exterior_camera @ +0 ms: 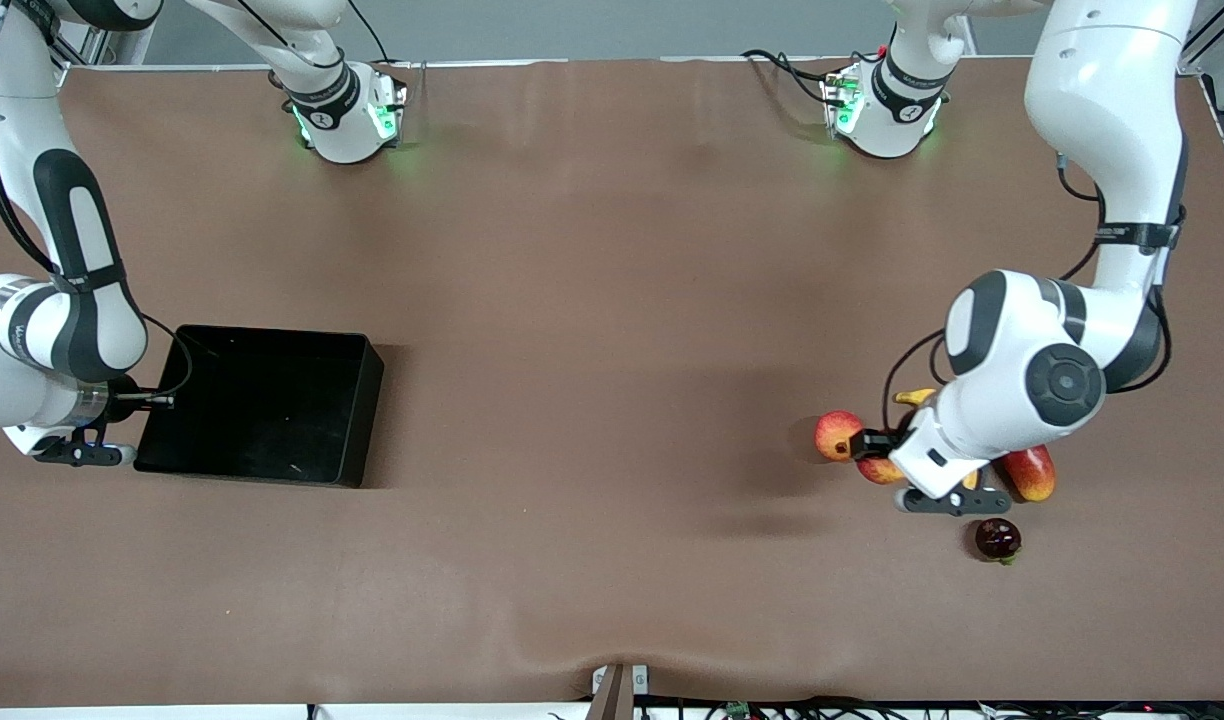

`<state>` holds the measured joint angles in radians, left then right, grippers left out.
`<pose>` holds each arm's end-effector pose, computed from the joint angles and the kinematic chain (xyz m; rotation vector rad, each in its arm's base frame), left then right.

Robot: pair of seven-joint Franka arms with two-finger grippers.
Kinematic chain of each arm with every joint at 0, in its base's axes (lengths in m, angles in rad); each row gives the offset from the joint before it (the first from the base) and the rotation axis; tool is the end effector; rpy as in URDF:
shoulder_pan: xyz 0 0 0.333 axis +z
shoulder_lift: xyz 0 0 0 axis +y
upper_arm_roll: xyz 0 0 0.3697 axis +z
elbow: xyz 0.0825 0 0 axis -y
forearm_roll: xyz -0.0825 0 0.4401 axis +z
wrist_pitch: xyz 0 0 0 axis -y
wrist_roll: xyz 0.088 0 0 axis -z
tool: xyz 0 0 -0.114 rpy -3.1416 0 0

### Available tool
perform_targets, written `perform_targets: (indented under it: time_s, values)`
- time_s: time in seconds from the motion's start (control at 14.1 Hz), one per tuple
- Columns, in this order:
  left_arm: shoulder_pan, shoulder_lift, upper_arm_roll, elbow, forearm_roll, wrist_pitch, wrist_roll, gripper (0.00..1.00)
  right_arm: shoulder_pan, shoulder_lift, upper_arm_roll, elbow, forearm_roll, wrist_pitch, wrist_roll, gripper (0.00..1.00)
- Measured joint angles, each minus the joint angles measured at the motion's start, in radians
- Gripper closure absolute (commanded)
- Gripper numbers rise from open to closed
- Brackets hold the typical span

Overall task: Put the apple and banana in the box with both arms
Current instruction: 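Lift the apple with the left gripper while the right gripper grips the box rim, then drag the black box toward the fruit with the right gripper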

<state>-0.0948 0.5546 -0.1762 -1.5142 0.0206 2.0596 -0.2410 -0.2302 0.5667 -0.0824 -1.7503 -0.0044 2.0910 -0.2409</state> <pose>0.7553 -0.1853 0.3565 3.0697 -0.0212 -0.0301 0.6747 -0.2134 0.2328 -3.1056 0.0951 0.3574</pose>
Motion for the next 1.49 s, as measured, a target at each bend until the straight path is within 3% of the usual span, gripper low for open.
perform_targets:
  time_s: [0.71, 1.13, 1.49]
  values:
    - [-0.038, -0.056, -0.010, 0.000, 0.000, -0.084, -0.097, 1.00, 0.020, -0.027, 0.028, 0.048, 0.001, -0.003, -0.022, 0.98]
    - [-0.036, -0.072, -0.010, 0.000, 0.000, -0.104, -0.097, 1.00, 0.159, -0.121, 0.038, 0.056, 0.074, -0.106, 0.055, 0.97]
    - [-0.033, -0.085, -0.010, 0.000, 0.000, -0.113, -0.097, 1.00, 0.283, -0.130, 0.041, 0.047, 0.175, -0.156, 0.167, 0.95]
